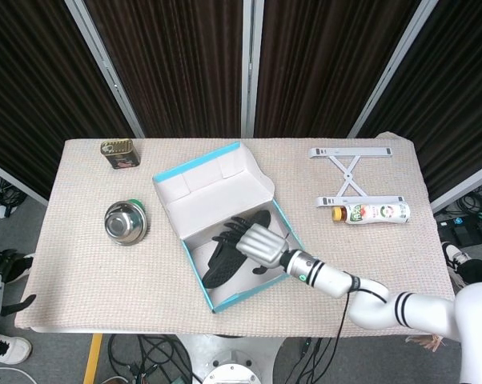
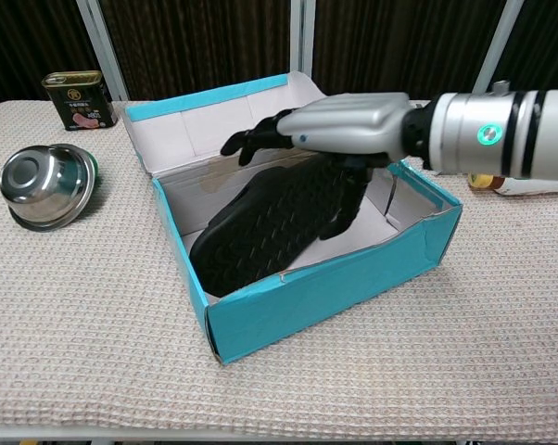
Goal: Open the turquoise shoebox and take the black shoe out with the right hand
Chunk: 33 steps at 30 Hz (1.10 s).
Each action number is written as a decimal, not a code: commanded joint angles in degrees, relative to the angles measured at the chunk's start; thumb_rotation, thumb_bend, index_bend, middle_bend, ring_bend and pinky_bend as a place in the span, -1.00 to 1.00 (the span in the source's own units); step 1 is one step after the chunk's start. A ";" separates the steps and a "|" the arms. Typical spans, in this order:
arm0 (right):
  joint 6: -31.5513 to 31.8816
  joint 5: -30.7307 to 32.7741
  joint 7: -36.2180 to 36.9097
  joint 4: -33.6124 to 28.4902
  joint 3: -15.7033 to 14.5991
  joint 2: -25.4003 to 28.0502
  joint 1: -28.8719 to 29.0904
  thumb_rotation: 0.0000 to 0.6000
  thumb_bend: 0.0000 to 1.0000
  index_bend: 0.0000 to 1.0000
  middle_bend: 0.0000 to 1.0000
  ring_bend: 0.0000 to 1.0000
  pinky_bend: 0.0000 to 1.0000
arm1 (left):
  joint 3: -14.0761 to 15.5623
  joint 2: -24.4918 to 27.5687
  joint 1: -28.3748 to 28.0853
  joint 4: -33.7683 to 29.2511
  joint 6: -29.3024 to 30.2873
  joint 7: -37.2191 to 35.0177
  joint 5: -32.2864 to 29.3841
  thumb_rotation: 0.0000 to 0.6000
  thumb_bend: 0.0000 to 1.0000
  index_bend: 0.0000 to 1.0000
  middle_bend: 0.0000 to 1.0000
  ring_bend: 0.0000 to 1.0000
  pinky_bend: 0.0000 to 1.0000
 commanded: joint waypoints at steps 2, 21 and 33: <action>-1.73 1.50 -4.49 4.42 0.87 -5.35 2.54 1.00 -1.00 -0.91 -0.76 -1.00 -1.00 | -0.03 -0.23 0.03 0.67 -0.13 -0.68 -0.06 1.00 -0.90 -0.50 -0.64 -0.94 -0.79; 16.47 -1.68 -6.56 12.15 2.11 -11.55 -0.29 1.00 -0.33 0.58 0.20 -0.56 -1.00 | 0.06 -0.94 0.29 2.79 -0.08 -3.14 0.55 1.00 -0.91 -0.50 -0.64 -0.94 -0.79; 30.36 3.94 -6.22 0.89 6.93 5.38 -10.57 1.00 -0.34 0.58 0.20 -0.56 -0.96 | -0.08 -1.24 -0.52 3.32 -0.88 -3.50 1.13 1.00 -0.91 -0.48 -0.64 -0.94 -0.79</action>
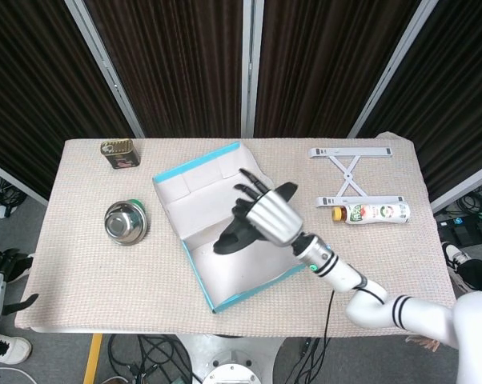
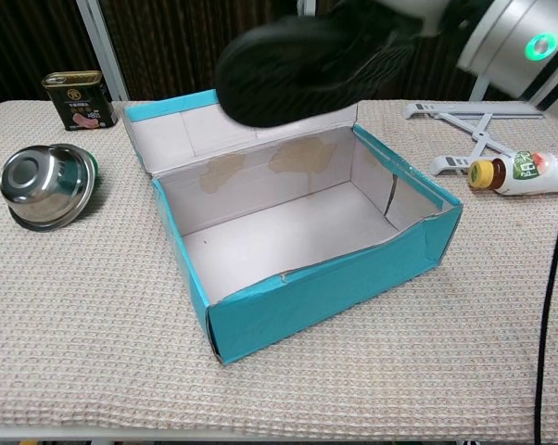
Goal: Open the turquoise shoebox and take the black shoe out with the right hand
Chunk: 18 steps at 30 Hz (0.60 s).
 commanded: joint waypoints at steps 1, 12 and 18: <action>0.70 6.60 0.07 -2.65 2.31 6.69 -4.88 1.00 -0.34 0.58 0.20 -0.56 -0.95 | -0.06 -0.12 -0.23 0.12 -0.25 -0.05 0.04 1.00 -0.91 -0.48 -0.64 -0.94 -0.79; -14.75 19.10 1.99 10.99 0.39 5.05 -6.00 1.00 -0.35 0.31 0.00 -0.75 -0.99 | 0.03 -0.50 -0.71 -0.70 -0.37 0.83 0.58 1.00 -0.91 -0.48 -0.64 -0.94 -0.79; -15.65 17.27 4.43 21.82 0.03 -2.03 -4.01 1.00 -0.45 0.09 -0.23 -0.97 -1.00 | 0.28 0.22 -0.03 -1.65 0.13 1.42 0.13 1.00 -0.91 -0.48 -0.64 -0.94 -0.79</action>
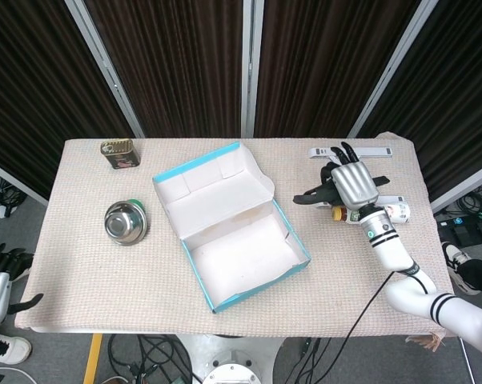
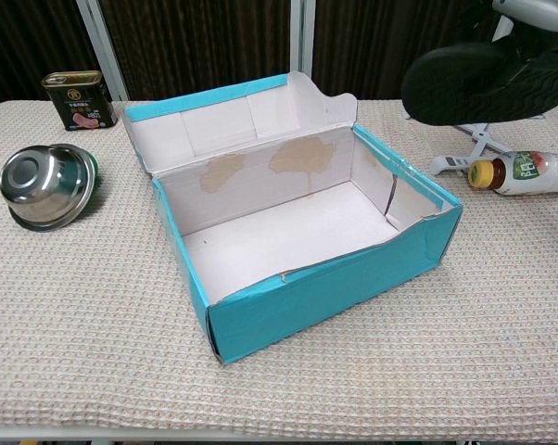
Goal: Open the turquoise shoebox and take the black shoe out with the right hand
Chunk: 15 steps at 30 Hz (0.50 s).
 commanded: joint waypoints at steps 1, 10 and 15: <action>-0.79 -1.30 1.27 8.63 -0.63 -5.72 1.75 1.00 -0.47 0.05 -0.27 -0.99 -1.00 | 0.12 0.26 0.25 -0.44 0.22 0.26 -0.12 1.00 -0.91 -0.48 -0.64 -0.94 -0.79; -4.88 -1.06 -0.31 11.00 -2.10 -7.40 2.02 1.00 -0.77 -1.00 -0.95 -1.00 -1.00 | 0.21 0.34 0.53 -0.64 0.21 0.52 -0.48 1.00 -0.91 -0.48 -0.64 -0.94 -0.79; 3.30 -2.16 0.63 1.00 -2.30 -1.49 -3.31 1.00 -0.77 -1.00 -0.95 -1.00 -1.00 | -0.01 0.36 0.24 -0.31 0.32 0.06 -0.06 1.00 -0.91 -0.48 -0.64 -0.94 -0.79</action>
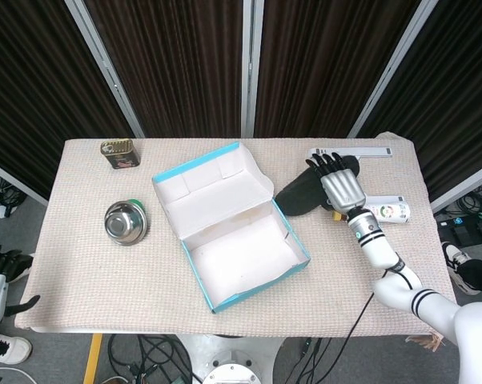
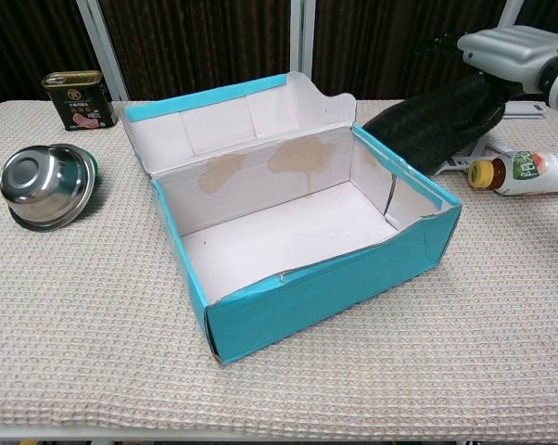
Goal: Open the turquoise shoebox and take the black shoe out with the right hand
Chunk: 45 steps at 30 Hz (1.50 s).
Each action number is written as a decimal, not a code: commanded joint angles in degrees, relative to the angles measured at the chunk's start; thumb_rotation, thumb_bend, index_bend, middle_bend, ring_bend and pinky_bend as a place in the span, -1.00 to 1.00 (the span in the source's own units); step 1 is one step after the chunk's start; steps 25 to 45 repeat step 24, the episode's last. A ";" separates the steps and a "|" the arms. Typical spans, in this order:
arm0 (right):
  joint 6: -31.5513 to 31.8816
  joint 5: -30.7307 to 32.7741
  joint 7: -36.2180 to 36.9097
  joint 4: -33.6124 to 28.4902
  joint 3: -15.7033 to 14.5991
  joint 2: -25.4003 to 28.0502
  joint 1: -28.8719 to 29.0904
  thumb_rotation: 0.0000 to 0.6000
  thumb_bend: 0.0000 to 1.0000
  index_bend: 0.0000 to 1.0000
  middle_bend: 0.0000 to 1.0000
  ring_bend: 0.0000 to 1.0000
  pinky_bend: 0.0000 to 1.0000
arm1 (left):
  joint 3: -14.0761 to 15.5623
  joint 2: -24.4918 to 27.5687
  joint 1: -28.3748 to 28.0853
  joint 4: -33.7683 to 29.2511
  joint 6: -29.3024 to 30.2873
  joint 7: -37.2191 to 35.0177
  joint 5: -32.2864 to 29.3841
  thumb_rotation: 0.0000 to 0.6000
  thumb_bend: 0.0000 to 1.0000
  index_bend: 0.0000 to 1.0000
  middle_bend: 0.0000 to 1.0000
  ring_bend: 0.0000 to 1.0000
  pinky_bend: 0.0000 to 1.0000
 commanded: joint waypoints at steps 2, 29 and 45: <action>11.31 -1.29 1.87 -12.54 -0.66 7.51 -7.79 1.00 -0.76 -1.00 -0.85 -1.00 -1.00 | -0.15 -0.07 -0.41 0.38 0.02 -0.32 0.59 1.00 -0.91 -0.48 -0.64 -0.94 -0.79; 40.91 -10.22 12.62 -31.90 -13.36 21.68 -39.98 1.00 -0.70 -0.88 -0.70 -1.00 -0.98 | -0.58 -2.06 -2.73 -0.13 -0.02 0.68 3.03 1.00 -0.90 -0.48 -0.64 -0.94 -0.79; 40.91 -10.22 12.62 -31.90 -13.36 21.68 -39.98 1.00 -0.70 -0.88 -0.70 -1.00 -0.98 | -0.58 -2.06 -2.73 -0.13 -0.02 0.68 3.03 1.00 -0.90 -0.48 -0.64 -0.94 -0.79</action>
